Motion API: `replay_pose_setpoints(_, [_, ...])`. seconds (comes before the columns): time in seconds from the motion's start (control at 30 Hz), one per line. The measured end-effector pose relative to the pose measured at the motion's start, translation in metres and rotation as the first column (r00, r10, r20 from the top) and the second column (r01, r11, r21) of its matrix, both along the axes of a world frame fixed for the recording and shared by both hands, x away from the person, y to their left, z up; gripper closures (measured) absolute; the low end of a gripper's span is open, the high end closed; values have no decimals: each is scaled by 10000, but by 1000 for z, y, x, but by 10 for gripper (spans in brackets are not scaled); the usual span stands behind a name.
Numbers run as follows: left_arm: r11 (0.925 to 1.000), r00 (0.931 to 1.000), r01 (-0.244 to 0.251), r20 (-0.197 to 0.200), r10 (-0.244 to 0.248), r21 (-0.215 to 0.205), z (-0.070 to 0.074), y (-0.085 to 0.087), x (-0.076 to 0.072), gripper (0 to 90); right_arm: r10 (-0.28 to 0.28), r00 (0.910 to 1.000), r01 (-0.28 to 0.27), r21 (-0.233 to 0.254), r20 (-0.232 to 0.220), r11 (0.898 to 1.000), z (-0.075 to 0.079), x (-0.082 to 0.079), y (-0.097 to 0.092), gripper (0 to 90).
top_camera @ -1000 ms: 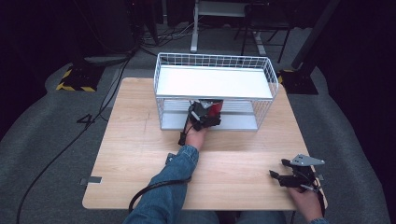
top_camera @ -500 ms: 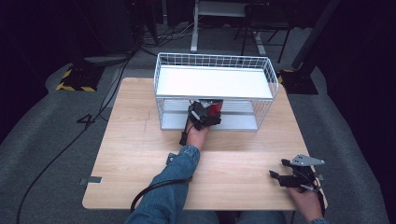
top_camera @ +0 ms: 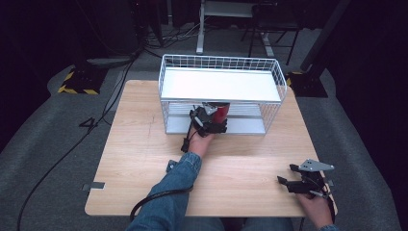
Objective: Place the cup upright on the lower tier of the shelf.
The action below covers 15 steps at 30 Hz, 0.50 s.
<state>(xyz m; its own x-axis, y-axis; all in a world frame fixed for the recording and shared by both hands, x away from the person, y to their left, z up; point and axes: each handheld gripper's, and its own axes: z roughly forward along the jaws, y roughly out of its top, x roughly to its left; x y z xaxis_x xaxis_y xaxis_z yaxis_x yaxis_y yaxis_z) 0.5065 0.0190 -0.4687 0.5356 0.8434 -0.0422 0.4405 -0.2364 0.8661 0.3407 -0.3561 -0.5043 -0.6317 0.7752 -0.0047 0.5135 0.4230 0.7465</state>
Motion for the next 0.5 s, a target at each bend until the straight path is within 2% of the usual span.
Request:
replay_pose_setpoints(0.07, [9996,9999,147,-18,-147,-260,3,7,-5,0,8,10000,-8,25,-12,10000,0,0,0,225])
replay_pose_setpoints(0.1, [9996,9999,147,-18,-147,-260,3,7,-5,0,8,10000,-8,25,-12,10000,0,0,0,225])
replay_pose_setpoints(0.13, [9990,10000,2,-11,-2,-445,5,10,-10,0,7,10000,-7,27,-13,10000,0,0,0,225])
replay_pose_setpoints(0.5, [9967,9999,145,-57,-150,-802,16,38,-32,0,1,10000,-1,25,-23,10000,0,0,0,222])
